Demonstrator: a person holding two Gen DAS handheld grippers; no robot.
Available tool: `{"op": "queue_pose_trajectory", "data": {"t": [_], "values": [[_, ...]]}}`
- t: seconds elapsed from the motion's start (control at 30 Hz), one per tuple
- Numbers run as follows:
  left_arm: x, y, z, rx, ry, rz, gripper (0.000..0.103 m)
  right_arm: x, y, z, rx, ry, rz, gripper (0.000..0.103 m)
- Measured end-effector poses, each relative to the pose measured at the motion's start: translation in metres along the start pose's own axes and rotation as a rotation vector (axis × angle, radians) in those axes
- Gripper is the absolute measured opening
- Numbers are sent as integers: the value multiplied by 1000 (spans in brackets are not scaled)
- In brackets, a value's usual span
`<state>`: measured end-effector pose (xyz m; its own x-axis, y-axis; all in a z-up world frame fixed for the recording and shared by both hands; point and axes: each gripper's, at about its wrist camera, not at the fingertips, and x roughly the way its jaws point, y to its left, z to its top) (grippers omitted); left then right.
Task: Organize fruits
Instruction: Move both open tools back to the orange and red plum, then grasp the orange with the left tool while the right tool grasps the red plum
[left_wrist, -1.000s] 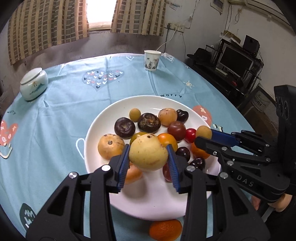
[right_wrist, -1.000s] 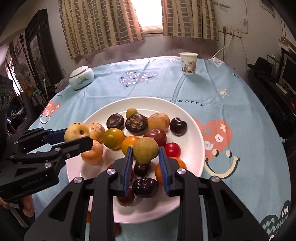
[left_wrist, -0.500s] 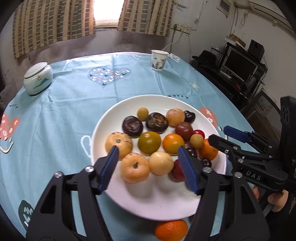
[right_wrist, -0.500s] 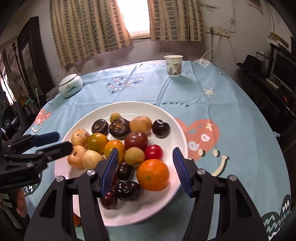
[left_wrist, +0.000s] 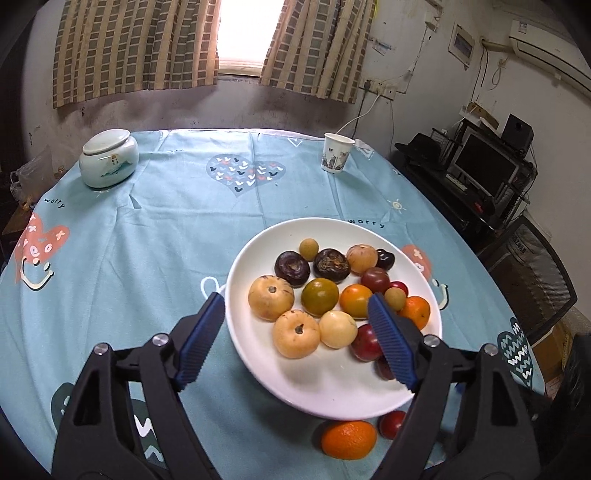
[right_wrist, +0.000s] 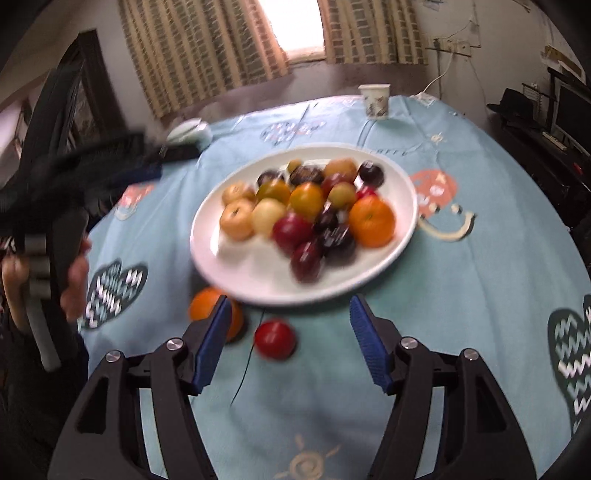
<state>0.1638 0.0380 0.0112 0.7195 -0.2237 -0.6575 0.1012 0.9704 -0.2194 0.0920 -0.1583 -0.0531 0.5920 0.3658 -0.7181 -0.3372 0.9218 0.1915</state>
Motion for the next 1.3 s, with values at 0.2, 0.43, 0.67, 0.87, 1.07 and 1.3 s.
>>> {"op": "queue_pose_trajectory", "data": {"t": [0.2,0.43,0.67,0.87,1.07,1.3], "values": [[-12,-5,-15,10,-10,-19,85,20,15,-16,-21,70,-10,67],[-16,11,-47,-17,25,-30,86,41,23,-19,-69,112,-45,47],[-15,34,-60,-99,57,-72,86,51,24,-21,-88,115,-85,32],[-24,32,-71,-75,19,-112,86,27,12,-22,-30,88,-71,32],[-12,2,-108,43,139,-116,86,-4,-16,-32,37,52,-94,32],[2,-37,-124,138,207,-78,86,-8,-34,-46,78,58,-48,32]]}}
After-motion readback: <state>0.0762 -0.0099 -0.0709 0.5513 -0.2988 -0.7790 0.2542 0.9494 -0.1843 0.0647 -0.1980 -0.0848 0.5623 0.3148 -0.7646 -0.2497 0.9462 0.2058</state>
